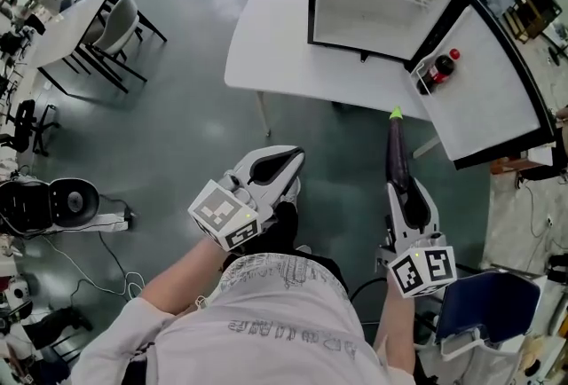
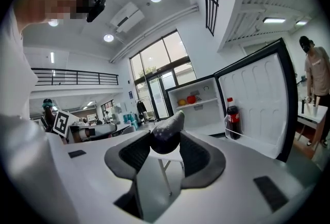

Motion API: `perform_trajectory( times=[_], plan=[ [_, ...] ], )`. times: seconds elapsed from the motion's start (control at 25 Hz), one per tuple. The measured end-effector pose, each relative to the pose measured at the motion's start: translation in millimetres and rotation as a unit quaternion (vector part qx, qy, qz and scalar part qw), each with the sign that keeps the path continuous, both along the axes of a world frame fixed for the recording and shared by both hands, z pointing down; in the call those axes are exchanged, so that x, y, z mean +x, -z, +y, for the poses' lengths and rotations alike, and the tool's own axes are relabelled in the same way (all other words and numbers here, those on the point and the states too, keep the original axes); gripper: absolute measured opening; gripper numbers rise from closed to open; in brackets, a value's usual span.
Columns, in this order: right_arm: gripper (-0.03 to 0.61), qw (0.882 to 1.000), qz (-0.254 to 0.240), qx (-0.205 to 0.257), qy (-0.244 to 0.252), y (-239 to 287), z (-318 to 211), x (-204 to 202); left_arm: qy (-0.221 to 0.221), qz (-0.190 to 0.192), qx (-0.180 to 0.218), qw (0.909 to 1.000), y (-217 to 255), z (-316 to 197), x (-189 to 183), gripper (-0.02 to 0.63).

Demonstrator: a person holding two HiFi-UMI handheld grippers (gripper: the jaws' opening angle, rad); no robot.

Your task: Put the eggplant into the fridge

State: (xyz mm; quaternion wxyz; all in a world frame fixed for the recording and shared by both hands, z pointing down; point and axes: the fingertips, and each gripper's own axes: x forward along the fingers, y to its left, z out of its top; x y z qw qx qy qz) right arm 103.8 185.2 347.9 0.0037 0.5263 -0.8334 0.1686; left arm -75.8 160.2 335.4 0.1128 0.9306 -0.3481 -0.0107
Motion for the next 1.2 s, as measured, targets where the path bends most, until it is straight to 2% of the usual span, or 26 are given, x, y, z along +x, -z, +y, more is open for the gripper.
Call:
perform_trajectory(
  times=[0.4,0.72,1.2],
  plan=[
    [0.173,1.000,0.009,-0.020,-0.013,-9.7,-69.9,2.2,-0.008,0.001,-0.019,0.9998,-9.0,-76.8,-3.0,0.006],
    [0.173,0.999,0.012,-0.035,-0.025,-13.8,-126.5,-4.7,-0.036,0.002,-0.028,0.9990,-12.8,-138.6,3.0,0.006],
    [0.173,0.998,0.024,-0.033,-0.045,1.0,-223.0,-30.9,-0.063,0.001,-0.023,0.9978,-2.2,-237.1,-19.5,0.006]
  ],
)
